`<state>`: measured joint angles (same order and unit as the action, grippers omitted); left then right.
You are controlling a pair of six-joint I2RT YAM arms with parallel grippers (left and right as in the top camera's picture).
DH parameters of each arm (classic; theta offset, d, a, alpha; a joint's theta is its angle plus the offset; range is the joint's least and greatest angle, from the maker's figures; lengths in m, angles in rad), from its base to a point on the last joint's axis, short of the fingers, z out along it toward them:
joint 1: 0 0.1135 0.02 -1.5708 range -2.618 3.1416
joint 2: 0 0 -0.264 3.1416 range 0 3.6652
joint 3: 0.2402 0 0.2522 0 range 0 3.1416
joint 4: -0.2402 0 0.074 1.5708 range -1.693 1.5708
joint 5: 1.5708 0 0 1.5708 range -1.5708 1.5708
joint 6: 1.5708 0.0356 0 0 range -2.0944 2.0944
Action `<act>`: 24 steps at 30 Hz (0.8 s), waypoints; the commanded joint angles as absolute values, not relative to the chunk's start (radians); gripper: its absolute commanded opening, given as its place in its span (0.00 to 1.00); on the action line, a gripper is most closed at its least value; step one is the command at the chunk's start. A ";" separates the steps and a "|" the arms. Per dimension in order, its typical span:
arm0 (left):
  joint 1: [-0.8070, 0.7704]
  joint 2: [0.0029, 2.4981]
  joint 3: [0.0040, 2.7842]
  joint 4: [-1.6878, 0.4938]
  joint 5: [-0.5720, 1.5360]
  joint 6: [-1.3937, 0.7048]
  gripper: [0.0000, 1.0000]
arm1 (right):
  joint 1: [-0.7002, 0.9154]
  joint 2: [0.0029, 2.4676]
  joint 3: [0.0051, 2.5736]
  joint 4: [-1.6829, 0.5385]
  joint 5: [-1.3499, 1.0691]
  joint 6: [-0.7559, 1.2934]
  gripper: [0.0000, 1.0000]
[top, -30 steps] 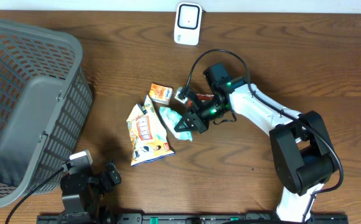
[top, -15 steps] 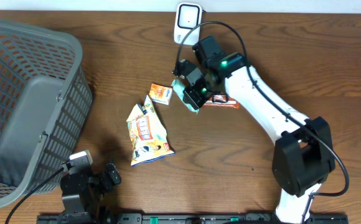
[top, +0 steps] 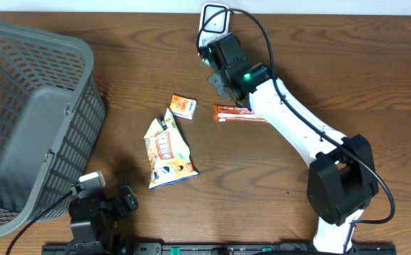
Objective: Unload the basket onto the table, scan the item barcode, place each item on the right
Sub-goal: 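Hold the mint wipes pack up at the white scanner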
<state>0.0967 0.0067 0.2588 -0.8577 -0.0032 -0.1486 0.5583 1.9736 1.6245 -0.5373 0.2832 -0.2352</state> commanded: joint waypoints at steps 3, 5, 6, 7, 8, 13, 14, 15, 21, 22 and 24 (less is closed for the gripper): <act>0.102 0.005 0.242 -0.904 -0.012 -0.128 0.98 | 0.538 2.022 1.650 -0.378 0.499 -0.419 0.01; 0.102 0.005 0.242 -0.904 -0.012 -0.128 0.98 | 0.529 2.054 1.658 -0.291 0.577 -0.483 0.01; 0.102 0.005 0.242 -0.904 -0.012 -0.128 0.98 | 0.521 2.075 1.668 -0.247 0.612 -0.524 0.01; 0.102 0.005 0.242 -0.904 -0.012 -0.128 0.98 | 0.514 2.100 1.684 -0.210 0.632 -0.562 0.01; 0.102 0.005 0.242 -0.904 -0.012 -0.128 0.98 | 0.506 2.125 1.707 -0.186 0.643 -0.599 0.01; 0.102 0.005 0.242 -0.904 -0.012 -0.128 0.98 | 0.473 2.284 1.913 -0.169 0.668 -0.709 0.01; 0.102 0.005 0.242 -0.904 -0.012 -0.128 0.98 | 0.470 2.323 1.965 -0.169 0.672 -0.728 0.01; 0.102 0.005 0.242 -0.904 -0.012 -0.128 0.98 | 0.469 2.359 2.014 -0.169 0.677 -0.751 0.01; 0.102 0.005 0.242 -0.904 -0.012 -0.128 0.98 | 0.476 2.529 2.211 -0.172 0.687 -0.855 0.01; 0.102 0.005 0.242 -0.904 -0.012 -0.128 0.98 | 0.476 2.539 2.213 -0.166 0.685 -0.850 0.01; 0.102 0.005 0.242 -0.904 -0.012 -0.128 0.98 | 0.476 2.557 2.213 -0.163 0.687 -0.864 0.01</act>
